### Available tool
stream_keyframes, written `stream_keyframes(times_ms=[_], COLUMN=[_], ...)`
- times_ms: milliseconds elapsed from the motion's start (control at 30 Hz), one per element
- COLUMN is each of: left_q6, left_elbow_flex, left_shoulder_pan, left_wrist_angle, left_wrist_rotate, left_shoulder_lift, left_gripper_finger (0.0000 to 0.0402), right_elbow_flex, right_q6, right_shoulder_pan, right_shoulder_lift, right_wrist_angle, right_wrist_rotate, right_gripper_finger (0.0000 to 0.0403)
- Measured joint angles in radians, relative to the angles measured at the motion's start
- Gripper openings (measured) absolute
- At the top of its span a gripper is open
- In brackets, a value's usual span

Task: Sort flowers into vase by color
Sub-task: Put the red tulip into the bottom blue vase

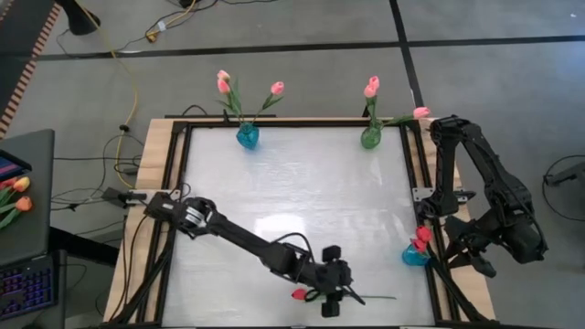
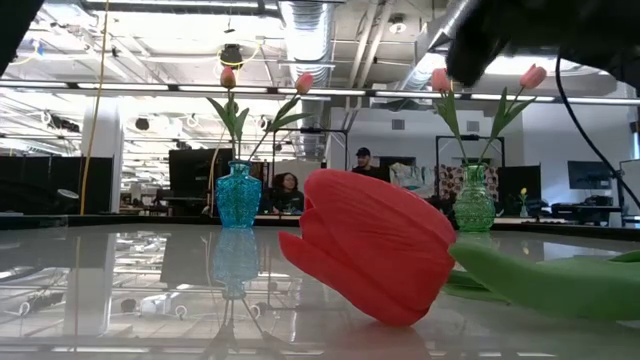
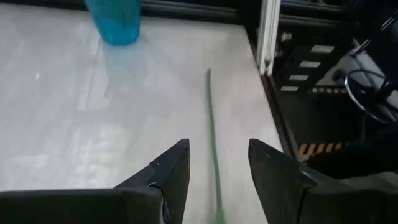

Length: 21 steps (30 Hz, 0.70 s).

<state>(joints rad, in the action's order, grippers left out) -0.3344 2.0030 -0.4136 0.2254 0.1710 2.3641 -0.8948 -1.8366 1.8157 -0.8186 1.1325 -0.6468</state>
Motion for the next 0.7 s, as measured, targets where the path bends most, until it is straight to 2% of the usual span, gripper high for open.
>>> stream_keyframes(times_ms=[367,500,700], left_q6=[-0.033,-0.022,-0.011], left_elbow_flex=[0.001,0.0,0.002], left_shoulder_pan=[-0.004,-0.007,-0.008], left_wrist_angle=[-0.075,-0.102,-0.118], left_wrist_rotate=[-0.011,0.032,-0.037], left_shoulder_lift=[0.133,0.157,0.158], left_gripper_finger=[0.0151,0.0151,0.0151], right_elbow_flex=[0.0,0.0,0.0], right_q6=[0.051,0.067,0.098], right_shoulder_pan=[-0.012,-0.012,-0.003], right_shoulder_lift=[-0.007,-0.015,-0.02], right_wrist_angle=[-0.008,-0.011,-0.014], right_wrist_rotate=[-0.01,-0.01,0.004], right_gripper_finger=[0.0152,0.0152,0.0152])
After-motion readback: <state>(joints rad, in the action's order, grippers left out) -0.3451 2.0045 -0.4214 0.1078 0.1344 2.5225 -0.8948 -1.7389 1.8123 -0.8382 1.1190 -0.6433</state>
